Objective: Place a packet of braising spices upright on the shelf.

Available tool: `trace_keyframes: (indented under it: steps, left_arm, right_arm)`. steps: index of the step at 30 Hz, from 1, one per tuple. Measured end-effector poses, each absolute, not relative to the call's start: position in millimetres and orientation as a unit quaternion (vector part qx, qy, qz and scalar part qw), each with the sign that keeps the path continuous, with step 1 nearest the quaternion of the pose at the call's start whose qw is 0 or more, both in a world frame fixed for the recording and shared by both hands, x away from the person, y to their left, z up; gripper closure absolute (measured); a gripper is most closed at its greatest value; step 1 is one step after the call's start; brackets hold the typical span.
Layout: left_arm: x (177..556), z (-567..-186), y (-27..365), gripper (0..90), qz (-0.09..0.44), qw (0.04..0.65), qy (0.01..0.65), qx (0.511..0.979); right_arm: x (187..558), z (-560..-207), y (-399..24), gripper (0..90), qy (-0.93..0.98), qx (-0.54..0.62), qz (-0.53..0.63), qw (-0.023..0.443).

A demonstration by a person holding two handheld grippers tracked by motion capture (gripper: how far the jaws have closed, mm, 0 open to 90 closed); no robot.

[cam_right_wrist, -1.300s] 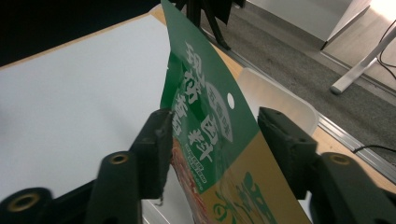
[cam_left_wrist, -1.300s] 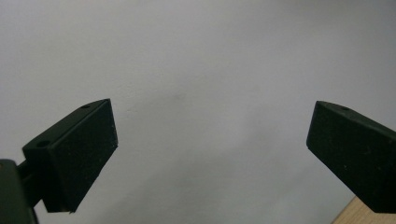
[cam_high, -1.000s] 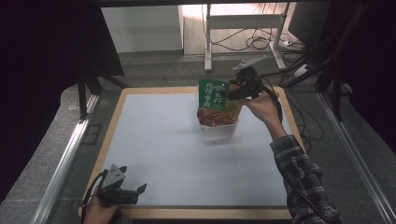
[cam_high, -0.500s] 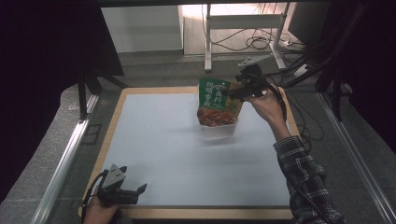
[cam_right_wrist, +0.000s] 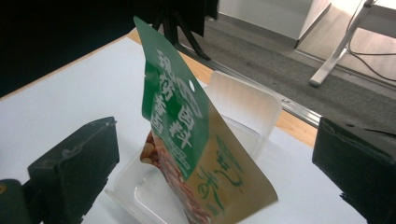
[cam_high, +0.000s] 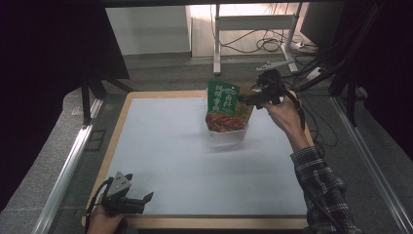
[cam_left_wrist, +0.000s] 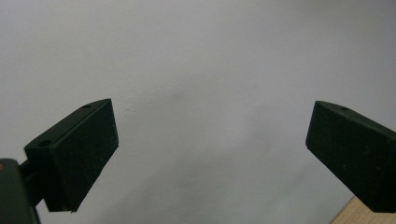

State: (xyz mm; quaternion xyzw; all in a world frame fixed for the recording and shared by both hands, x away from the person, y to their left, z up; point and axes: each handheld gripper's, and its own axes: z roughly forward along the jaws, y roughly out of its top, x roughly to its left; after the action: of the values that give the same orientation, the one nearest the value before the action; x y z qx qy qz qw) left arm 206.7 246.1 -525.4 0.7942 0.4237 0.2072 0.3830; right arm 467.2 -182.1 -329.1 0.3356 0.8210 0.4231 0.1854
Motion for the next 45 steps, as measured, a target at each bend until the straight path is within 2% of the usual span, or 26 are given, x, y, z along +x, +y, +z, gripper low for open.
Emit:
trace_keyframes:
  steps: [28, 45]
  left_arm:
    - [207, -525, 245, 2.2, 0.208, 0.383, 0.422, 0.795]
    - [207, -525, 246, 2.2, 0.208, 0.383, 0.425, 0.794]
  right_arm:
    - [430, -367, -208, 0.0, 0.819, 0.316, 0.431, 0.207]
    - [402, -377, -227, 0.0, 0.815, 0.321, 0.441, 0.196]
